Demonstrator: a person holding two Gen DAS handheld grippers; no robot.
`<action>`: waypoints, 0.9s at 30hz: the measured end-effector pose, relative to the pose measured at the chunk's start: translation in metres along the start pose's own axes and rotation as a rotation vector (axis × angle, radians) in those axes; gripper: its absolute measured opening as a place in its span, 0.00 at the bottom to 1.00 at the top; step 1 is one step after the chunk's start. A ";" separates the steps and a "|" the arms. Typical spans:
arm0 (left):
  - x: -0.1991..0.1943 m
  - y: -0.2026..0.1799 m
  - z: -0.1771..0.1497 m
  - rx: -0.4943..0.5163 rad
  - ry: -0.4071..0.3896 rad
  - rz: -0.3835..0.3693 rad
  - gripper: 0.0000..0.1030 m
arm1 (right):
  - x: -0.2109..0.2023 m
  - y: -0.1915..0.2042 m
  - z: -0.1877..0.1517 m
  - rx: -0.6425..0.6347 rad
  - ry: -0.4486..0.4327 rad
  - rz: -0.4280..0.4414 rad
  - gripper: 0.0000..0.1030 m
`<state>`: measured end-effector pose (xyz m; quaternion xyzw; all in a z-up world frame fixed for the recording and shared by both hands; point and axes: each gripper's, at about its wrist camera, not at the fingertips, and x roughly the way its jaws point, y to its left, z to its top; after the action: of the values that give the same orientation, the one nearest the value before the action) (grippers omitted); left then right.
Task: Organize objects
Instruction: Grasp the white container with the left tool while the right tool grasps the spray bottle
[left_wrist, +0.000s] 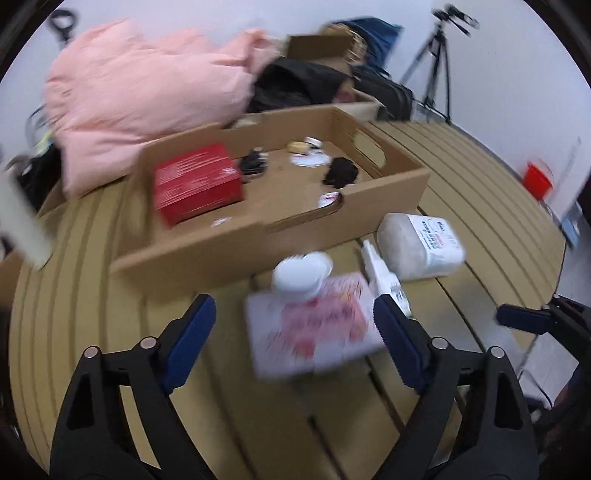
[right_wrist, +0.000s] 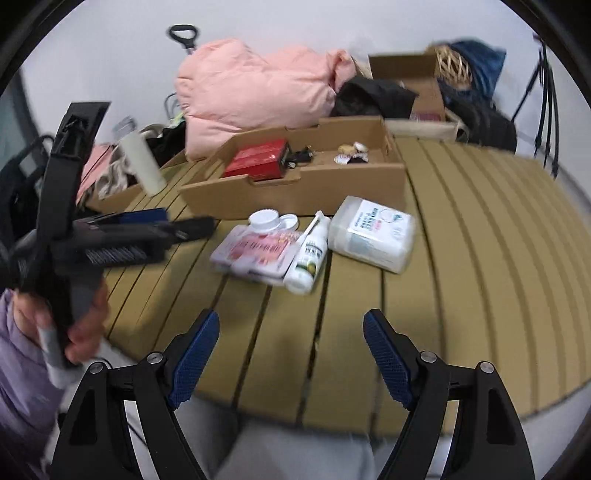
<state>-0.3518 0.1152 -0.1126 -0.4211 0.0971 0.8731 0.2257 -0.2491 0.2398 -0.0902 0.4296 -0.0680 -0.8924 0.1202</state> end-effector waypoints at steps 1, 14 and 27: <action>0.013 0.001 0.004 -0.014 0.021 -0.021 0.79 | 0.012 0.000 0.004 0.006 0.012 -0.005 0.75; 0.036 0.028 0.000 -0.170 0.026 -0.087 0.35 | 0.082 -0.017 0.028 0.090 0.070 -0.058 0.31; -0.093 0.043 -0.089 -0.348 -0.016 -0.036 0.35 | 0.010 0.002 -0.012 0.055 0.082 -0.084 0.30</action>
<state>-0.2607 0.0161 -0.0968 -0.4487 -0.0648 0.8757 0.1661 -0.2454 0.2348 -0.1045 0.4715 -0.0695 -0.8760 0.0735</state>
